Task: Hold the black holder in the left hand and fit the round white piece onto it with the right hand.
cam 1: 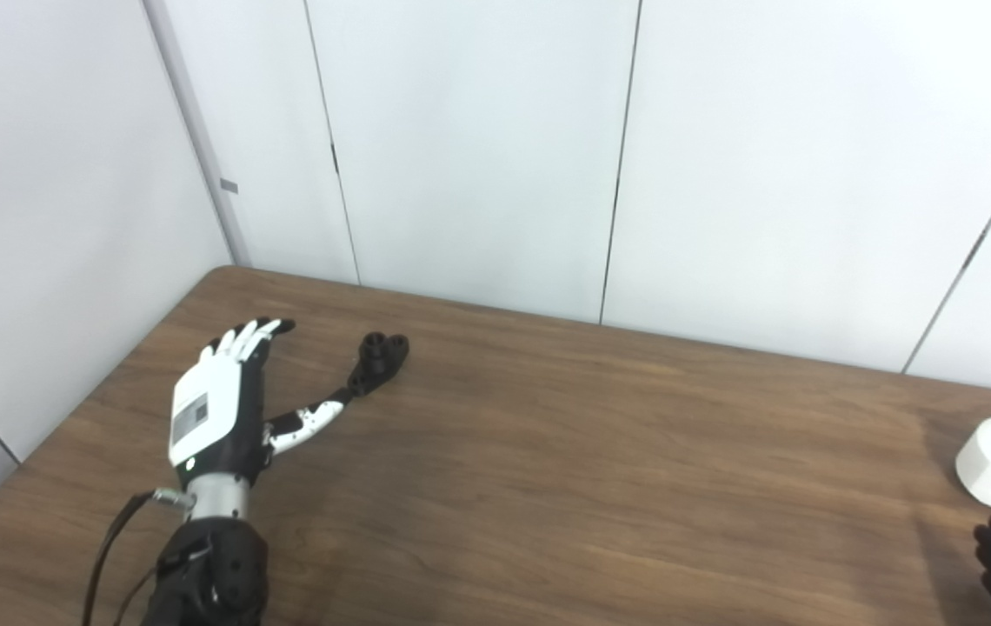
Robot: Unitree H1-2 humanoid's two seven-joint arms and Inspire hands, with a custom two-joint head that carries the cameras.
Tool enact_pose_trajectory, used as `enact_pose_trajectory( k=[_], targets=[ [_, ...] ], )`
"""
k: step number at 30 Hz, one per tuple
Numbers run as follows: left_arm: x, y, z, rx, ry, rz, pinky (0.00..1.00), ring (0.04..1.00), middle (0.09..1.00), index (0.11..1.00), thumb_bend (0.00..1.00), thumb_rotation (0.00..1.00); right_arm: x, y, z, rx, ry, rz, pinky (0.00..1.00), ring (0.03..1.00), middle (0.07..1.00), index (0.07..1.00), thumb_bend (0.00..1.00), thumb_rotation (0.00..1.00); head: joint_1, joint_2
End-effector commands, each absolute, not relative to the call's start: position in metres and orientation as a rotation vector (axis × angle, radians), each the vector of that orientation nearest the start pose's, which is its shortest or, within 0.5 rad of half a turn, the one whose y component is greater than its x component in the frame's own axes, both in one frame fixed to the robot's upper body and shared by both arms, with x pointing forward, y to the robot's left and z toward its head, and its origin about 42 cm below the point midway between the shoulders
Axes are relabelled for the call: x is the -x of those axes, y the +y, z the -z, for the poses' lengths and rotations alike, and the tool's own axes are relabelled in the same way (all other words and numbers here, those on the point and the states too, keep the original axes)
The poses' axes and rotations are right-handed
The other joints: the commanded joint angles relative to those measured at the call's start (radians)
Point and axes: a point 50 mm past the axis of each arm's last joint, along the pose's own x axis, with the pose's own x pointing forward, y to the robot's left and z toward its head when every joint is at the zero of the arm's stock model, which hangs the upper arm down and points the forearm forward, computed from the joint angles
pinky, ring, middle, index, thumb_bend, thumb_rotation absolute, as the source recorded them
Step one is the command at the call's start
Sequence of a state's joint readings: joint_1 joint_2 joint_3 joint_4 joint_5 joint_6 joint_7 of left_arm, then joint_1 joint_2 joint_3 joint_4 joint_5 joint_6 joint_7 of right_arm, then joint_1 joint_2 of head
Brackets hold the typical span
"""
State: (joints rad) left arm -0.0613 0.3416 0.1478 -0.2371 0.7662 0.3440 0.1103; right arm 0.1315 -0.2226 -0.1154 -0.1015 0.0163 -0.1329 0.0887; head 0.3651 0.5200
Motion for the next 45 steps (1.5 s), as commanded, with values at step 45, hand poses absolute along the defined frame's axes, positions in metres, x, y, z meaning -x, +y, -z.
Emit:
enact_pose_trajectory(
  k=[45],
  targets=[
    [-0.413, 0.370, -0.186, -1.240, 0.244, -0.454, 1.00, 0.975, 0.929, 0.798, 0.93, 0.45, -0.221, -0.300, -0.089, 0.215, 0.005, 0.008, 1.00, 0.980, 0.950, 1.000, 0.60, 1.00, -0.033, 0.003]
  ],
)
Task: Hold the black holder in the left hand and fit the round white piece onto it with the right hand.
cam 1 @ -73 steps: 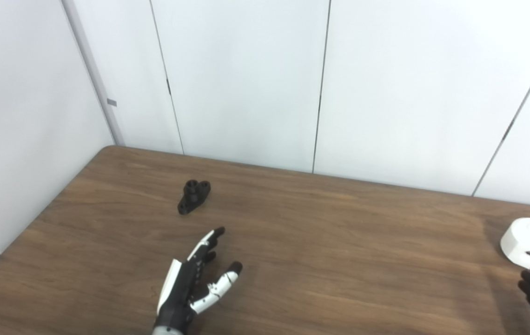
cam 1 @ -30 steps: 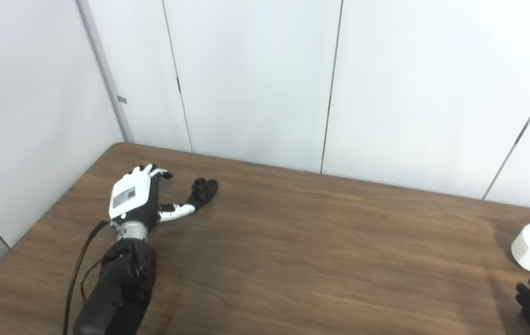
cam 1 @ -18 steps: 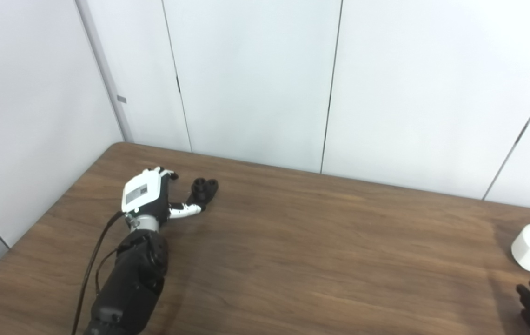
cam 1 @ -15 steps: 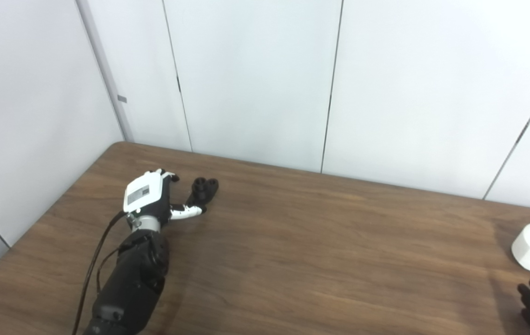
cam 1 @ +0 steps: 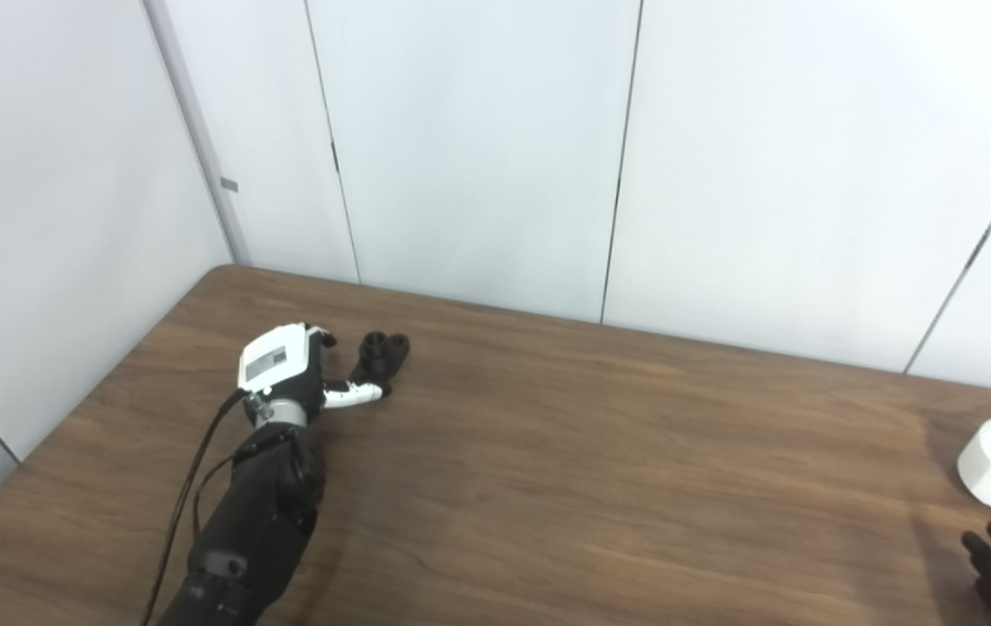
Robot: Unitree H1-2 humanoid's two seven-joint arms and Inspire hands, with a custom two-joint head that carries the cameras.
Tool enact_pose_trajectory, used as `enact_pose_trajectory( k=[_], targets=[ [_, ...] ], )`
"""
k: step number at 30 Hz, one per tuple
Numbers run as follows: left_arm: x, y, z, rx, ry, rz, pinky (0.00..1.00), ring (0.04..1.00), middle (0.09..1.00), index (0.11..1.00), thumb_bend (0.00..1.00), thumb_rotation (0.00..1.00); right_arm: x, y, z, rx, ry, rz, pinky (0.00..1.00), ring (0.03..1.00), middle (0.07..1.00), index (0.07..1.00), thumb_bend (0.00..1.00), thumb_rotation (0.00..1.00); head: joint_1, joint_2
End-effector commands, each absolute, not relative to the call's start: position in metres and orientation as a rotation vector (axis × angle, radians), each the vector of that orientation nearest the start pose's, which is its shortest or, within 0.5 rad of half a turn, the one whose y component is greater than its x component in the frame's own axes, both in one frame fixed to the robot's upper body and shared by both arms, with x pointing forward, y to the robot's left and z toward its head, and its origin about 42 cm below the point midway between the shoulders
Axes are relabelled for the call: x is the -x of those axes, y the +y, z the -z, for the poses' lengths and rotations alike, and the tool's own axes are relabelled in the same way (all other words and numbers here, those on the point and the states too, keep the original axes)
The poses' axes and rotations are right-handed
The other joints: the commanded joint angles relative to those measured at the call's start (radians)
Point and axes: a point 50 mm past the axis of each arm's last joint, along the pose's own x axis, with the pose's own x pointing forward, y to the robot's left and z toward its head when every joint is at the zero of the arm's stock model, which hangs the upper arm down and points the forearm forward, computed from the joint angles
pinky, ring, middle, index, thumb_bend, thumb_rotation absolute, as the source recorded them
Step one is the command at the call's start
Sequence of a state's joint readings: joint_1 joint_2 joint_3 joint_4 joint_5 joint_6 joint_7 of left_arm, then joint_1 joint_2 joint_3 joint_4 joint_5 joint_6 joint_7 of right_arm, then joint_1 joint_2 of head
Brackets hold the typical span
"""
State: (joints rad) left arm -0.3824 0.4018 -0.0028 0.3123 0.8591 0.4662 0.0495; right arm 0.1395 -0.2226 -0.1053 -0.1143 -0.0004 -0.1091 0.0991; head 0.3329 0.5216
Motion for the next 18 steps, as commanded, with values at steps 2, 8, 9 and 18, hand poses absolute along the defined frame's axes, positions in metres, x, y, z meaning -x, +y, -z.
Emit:
enact_pose_trajectory(
  k=[2, 8, 9, 18],
  targets=[
    [-0.416, 0.368, -0.185, -1.237, 0.243, -0.449, 1.00, 0.973, 0.928, 0.785, 0.93, 0.45, -0.221, -0.299, -0.089, 0.219, 0.002, 0.009, 1.00, 0.976, 0.947, 1.000, 0.61, 1.00, -0.002, 0.003],
    [-0.420, 0.361, -0.186, -1.215, 0.220, -0.439, 1.00, 0.981, 0.934, 0.742, 0.92, 0.41, -0.220, -0.299, -0.090, 0.242, -0.006, 0.009, 1.00, 0.984, 0.959, 1.000, 0.62, 1.00, -0.003, 0.006],
    [-0.421, 0.359, -0.186, -1.212, 0.214, -0.437, 1.00, 0.984, 0.934, 0.734, 0.92, 0.41, -0.220, -0.299, -0.090, 0.245, -0.006, 0.011, 1.00, 0.985, 0.960, 1.000, 0.62, 1.00, -0.003, 0.006],
    [-0.427, 0.348, -0.180, -1.194, 0.225, -0.434, 1.00, 0.950, 0.884, 0.712, 0.90, 0.38, -0.218, -0.298, -0.092, 0.226, 0.004, 0.012, 1.00, 1.000, 0.993, 1.000, 0.64, 1.00, -0.010, 0.021]
  ],
)
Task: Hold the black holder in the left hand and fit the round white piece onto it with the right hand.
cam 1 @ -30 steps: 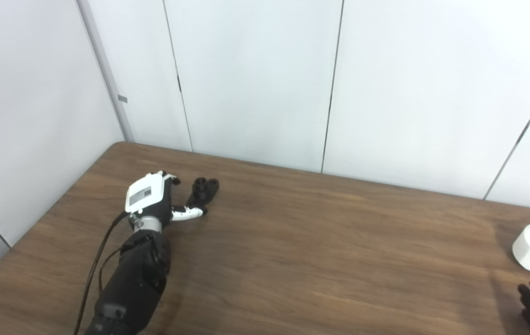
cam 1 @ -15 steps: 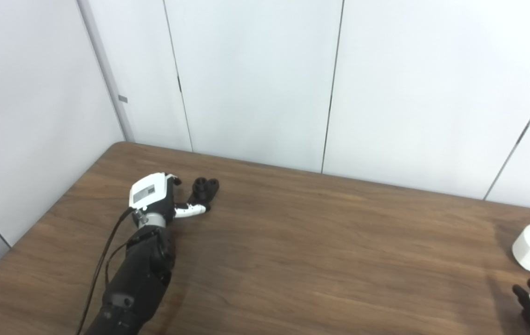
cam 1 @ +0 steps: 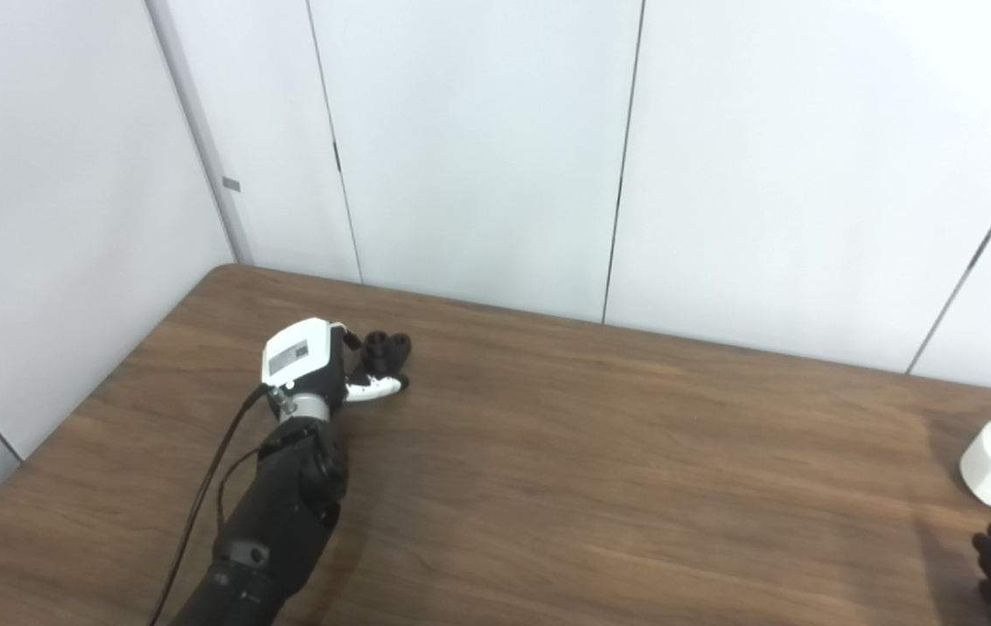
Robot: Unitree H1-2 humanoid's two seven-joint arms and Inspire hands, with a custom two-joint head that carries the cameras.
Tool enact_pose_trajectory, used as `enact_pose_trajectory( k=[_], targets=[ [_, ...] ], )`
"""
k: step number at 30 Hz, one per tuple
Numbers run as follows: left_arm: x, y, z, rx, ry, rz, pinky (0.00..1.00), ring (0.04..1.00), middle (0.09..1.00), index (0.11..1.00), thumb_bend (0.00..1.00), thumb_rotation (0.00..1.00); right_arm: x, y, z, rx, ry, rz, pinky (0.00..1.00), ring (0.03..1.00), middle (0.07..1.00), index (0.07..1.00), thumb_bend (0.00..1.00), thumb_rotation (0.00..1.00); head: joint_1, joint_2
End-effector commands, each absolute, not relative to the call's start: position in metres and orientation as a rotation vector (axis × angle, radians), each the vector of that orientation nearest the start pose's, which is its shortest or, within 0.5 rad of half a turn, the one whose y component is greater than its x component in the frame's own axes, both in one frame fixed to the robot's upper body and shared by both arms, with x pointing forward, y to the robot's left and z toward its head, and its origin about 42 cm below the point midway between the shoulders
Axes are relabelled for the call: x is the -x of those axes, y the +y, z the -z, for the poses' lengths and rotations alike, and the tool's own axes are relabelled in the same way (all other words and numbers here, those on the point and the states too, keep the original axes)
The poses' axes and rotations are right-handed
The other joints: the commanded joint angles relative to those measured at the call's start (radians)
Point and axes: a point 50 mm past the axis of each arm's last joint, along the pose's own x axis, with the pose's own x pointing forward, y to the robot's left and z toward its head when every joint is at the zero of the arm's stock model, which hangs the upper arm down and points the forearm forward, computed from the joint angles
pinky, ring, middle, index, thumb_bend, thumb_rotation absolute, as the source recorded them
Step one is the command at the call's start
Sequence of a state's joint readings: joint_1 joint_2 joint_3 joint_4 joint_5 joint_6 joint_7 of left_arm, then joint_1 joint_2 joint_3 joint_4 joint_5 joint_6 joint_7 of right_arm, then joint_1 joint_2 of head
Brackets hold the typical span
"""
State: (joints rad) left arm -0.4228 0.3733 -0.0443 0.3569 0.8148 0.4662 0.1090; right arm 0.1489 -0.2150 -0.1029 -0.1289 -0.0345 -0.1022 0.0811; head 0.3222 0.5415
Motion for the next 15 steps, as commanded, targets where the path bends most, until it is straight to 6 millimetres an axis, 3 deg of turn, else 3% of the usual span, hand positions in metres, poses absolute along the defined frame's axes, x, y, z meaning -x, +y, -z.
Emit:
enact_pose_trajectory(
  k=[1, 15],
  targets=[
    [-0.4274, 0.3479, -0.1797, -1.193, 0.227, -0.433, 1.00, 0.947, 0.884, 0.712, 0.90, 0.37, -0.2177, -0.2985, -0.0925, 0.227, 0.003, 0.012, 1.00, 1.000, 0.996, 1.000, 0.64, 1.00, 0.001, 0.001],
    [-0.4240, 0.3547, -0.1783, -1.209, 0.243, -0.427, 0.98, 0.938, 0.859, 0.646, 0.89, 0.35, -0.2154, -0.2984, -0.0965, 0.209, 0.014, 0.017, 1.00, 1.000, 0.992, 1.000, 0.63, 1.00, 0.002, 0.013]
  ],
)
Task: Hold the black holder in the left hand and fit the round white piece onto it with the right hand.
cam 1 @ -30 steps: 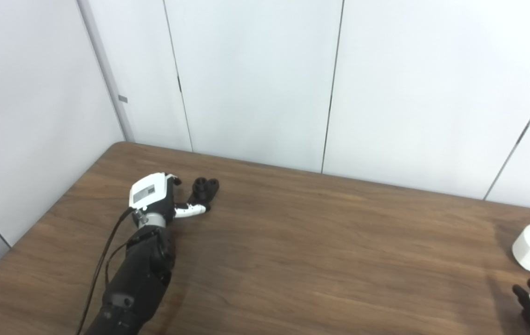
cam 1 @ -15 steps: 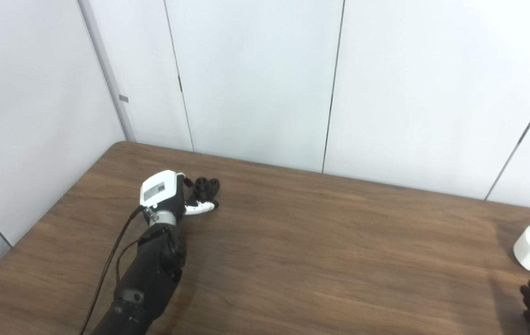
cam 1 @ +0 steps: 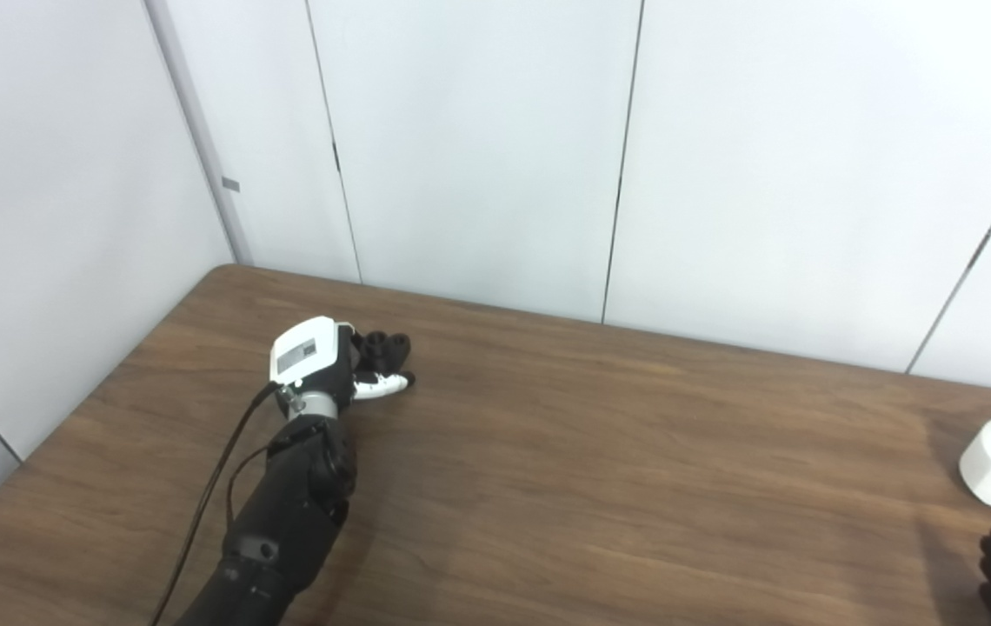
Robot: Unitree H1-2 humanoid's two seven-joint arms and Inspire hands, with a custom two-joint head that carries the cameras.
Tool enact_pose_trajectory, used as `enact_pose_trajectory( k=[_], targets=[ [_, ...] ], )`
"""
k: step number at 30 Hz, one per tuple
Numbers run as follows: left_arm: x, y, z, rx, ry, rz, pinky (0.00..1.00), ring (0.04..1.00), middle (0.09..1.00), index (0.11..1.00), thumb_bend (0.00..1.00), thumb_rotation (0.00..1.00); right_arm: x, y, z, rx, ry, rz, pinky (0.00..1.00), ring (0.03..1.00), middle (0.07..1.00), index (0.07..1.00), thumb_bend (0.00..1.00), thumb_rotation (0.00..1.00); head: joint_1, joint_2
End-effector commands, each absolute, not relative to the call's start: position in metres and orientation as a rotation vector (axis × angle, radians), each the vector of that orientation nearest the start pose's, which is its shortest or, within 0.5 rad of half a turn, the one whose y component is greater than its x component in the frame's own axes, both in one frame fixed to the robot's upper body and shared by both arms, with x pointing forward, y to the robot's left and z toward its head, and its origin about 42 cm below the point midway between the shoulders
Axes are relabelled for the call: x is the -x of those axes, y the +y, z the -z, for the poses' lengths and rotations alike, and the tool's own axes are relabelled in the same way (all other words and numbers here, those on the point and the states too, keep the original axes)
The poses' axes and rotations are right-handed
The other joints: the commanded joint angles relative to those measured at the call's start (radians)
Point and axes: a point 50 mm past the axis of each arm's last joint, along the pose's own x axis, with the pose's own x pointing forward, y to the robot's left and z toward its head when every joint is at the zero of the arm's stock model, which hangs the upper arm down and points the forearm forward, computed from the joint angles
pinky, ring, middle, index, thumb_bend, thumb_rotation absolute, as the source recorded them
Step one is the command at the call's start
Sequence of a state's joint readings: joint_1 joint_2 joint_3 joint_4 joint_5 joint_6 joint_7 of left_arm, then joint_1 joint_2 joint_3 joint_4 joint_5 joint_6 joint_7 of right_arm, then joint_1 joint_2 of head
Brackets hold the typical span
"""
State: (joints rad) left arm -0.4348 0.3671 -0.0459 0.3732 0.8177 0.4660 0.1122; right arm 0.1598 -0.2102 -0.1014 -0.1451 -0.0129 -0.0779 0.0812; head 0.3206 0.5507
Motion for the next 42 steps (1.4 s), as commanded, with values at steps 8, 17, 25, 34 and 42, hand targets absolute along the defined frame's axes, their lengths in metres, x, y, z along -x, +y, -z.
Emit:
enact_pose_trajectory(
  k=[8, 17, 25, 34, 42],
  targets=[
    [-0.421, 0.361, -0.179, -1.239, 0.265, -0.419, 0.98, 0.947, 0.859, 0.610, 0.87, 0.36, -0.216, -0.298, -0.097, 0.233, 0.010, 0.015, 1.00, 1.000, 1.000, 1.000, 0.63, 1.00, 0.006, 0.001],
    [-0.417, 0.368, -0.177, -1.250, 0.311, -0.380, 0.98, 0.934, 0.873, 0.631, 0.87, 0.37, -0.217, -0.298, -0.097, 0.249, -0.003, 0.042, 1.00, 1.000, 0.990, 1.000, 0.59, 1.00, 0.004, 0.001],
    [-0.412, 0.370, -0.179, -1.287, 0.314, -0.388, 0.97, 0.927, 0.859, 0.635, 0.88, 0.38, -0.217, -0.298, -0.097, 0.248, -0.002, 0.041, 1.00, 1.000, 0.984, 1.000, 0.58, 1.00, 0.008, 0.007],
    [-0.407, 0.373, -0.182, -1.319, 0.326, -0.390, 0.96, 0.936, 0.869, 0.649, 0.87, 0.38, -0.217, -0.299, -0.098, 0.243, 0.003, 0.039, 1.00, 1.000, 0.989, 1.000, 0.57, 1.00, 0.012, 0.017],
    [-0.404, 0.376, -0.179, -1.315, 0.340, -0.385, 0.97, 0.943, 0.872, 0.631, 0.87, 0.35, -0.219, -0.300, -0.096, 0.245, 0.001, 0.037, 1.00, 1.000, 0.988, 1.000, 0.56, 1.00, 0.013, 0.014]
  ],
)
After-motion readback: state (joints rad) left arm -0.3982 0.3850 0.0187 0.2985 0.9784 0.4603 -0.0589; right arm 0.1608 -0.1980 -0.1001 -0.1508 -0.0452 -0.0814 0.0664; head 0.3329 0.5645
